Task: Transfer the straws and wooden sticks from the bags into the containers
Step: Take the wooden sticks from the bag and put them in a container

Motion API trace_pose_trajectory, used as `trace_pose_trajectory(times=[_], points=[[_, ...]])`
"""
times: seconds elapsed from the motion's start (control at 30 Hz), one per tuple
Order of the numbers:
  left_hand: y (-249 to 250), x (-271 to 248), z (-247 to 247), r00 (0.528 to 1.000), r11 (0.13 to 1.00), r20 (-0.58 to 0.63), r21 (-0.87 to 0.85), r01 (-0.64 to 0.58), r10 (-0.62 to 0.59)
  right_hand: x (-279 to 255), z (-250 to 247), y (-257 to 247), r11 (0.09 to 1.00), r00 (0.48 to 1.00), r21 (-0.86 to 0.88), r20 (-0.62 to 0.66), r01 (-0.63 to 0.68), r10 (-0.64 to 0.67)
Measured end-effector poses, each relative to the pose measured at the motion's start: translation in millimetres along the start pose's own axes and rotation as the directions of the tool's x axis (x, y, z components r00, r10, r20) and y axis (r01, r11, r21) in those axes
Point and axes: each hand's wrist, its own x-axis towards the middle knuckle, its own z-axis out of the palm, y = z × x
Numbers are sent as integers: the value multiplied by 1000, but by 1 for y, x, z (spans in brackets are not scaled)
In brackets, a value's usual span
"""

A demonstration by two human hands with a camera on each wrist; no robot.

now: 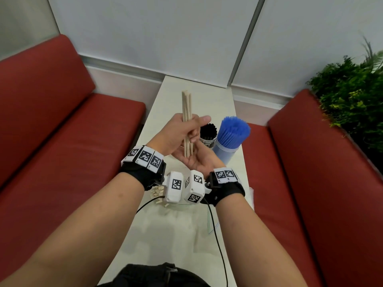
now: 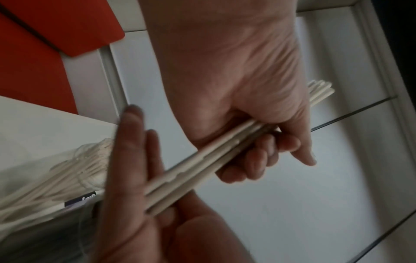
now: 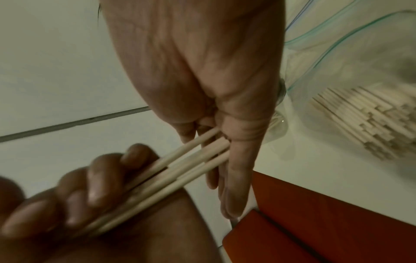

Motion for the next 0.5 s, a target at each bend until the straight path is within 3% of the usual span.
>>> trace_pose_trajectory(times=[0.1,0.17,0.23,0.33,0.43,0.5], points=[[-5,-5,1,997,989,-23,126,79,-77,0,3,-2,994,995,-60,35,95,-93],[-9,-6,-1,987,981,-98,137,137,-124,-1,6,-4,965,995,-247,-32,83,-93],[-13,-7,-6,975,978,-120,79,194,-184,-4,8,-13,896,982,-423,-70,133,-178],[-20,-9,-12,943,942,48,88,324,-329,-11,17,-37,811,935,-472,97,345,-342],[-25,-13,-8,875,907,250,187,377,-415,-26,33,-56,717,909,-563,307,412,-281],[-24,-15,-6,849,903,311,199,382,-427,-30,42,-60,653,921,-650,301,388,-247]])
